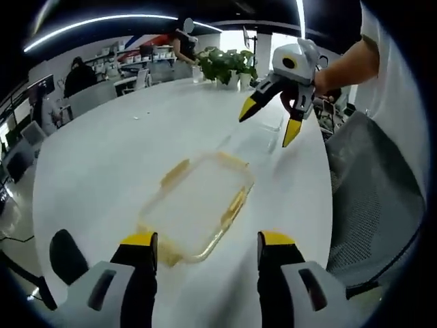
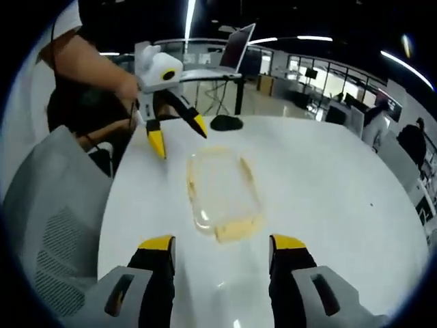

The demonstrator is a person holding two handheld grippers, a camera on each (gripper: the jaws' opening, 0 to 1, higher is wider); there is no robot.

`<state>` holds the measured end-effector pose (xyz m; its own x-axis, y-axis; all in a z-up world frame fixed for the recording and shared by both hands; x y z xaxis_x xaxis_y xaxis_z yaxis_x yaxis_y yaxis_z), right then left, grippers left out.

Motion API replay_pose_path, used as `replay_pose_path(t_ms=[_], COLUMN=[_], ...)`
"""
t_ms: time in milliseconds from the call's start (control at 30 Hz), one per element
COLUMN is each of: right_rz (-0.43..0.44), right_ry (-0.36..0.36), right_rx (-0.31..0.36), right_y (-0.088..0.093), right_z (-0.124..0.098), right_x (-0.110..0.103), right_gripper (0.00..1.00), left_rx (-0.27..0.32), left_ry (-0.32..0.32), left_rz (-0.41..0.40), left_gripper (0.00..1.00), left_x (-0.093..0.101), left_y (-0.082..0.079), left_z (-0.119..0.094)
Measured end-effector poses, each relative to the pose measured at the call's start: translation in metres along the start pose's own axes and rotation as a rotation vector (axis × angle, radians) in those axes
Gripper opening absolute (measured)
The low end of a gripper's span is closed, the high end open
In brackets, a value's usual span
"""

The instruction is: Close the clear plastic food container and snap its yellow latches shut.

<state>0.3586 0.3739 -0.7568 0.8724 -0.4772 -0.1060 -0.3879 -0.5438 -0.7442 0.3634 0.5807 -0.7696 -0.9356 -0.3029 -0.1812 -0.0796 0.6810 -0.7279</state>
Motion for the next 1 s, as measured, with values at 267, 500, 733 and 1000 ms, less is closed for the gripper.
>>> replay_pose_path(t_ms=[267,500,733,1000], right_rz=[-0.037,-0.064,-0.101,-0.124], right_ry=[-0.002,-0.001,-0.014,-0.022], right_rx=[-0.032,-0.067,-0.121,-0.185], right_y=[-0.003,-0.007,-0.005,-0.004], right_z=[0.009,0.018,0.026,0.035], right_x=[0.004,0.011,0.016,0.022], right_gripper=[0.53,0.52,0.51,0.51], left_rx=[-0.036,-0.061,-0.096,-0.116], left_ry=[0.023,0.036,0.065,0.082], left_rz=[0.044,0.069,0.119,0.162], left_gripper=[0.58,0.57,0.56,0.55], left_x=[-0.008,-0.016,-0.021,-0.037], left_y=[0.008,0.014,0.018,0.021], left_z=[0.002,0.002,0.007,0.009])
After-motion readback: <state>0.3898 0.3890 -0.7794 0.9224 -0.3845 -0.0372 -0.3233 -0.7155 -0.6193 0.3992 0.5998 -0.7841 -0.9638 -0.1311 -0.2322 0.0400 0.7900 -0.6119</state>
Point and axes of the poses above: the point that each gripper's makers call its tool centre point, and the gripper's own axes: z roughly forward along the fingers, x roughly to its right, y roughly out of its underside, the point moved 3 cm from there along -z, roughly backward along the fingers, and after that the axes turned 14 degrees about z, right-handed, at the moved point
